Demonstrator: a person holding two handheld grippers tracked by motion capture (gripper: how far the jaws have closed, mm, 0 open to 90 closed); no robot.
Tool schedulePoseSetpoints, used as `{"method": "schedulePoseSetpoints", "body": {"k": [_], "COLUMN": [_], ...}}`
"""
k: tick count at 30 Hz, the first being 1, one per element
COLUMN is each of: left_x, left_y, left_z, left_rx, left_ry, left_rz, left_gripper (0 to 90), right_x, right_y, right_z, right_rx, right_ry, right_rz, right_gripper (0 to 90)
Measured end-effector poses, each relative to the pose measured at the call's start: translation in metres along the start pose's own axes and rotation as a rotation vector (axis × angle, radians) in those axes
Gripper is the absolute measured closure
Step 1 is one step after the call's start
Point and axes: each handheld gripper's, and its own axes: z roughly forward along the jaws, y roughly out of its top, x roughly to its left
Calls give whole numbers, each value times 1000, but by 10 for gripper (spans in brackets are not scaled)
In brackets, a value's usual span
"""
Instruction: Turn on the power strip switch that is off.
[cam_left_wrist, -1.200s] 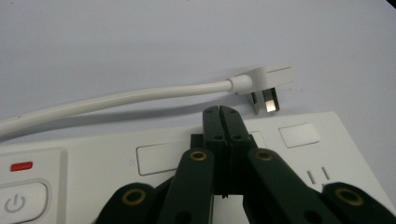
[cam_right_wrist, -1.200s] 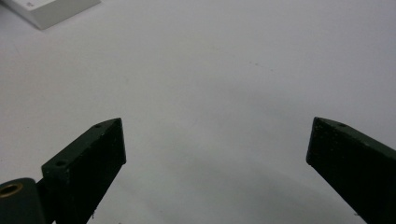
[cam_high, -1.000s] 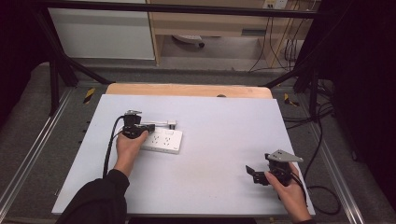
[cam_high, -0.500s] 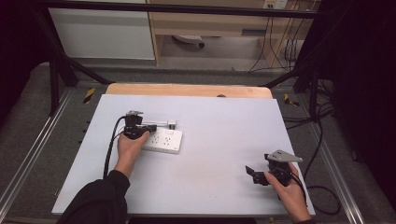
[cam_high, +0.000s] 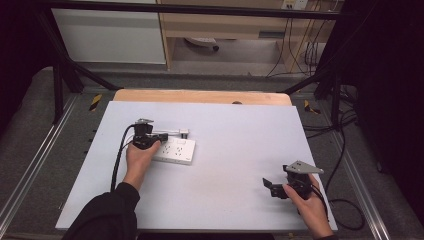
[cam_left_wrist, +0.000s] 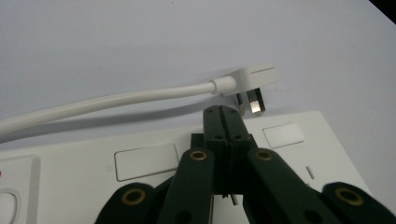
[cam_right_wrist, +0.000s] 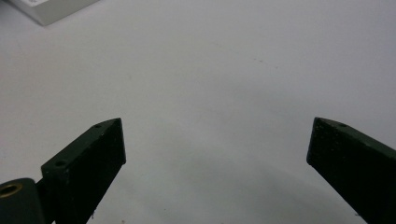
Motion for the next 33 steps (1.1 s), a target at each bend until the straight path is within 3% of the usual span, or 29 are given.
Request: {"method": "schedulePoseSetpoints", "body": {"k": [28, 33], "left_x": [1, 5], "left_y": [-1, -1], "left_z": [2, 2], "left_rx": [3, -2], "left_ry": [-31, -59], "left_rz": [-16, -48], "left_gripper": [900, 900], "right_x": [0, 1], "right_y": [0, 0], "right_z": [0, 0], "right_rx": [4, 5], "right_ry": [2, 3], "right_rz": [0, 2], "right_gripper": [49, 49]}}
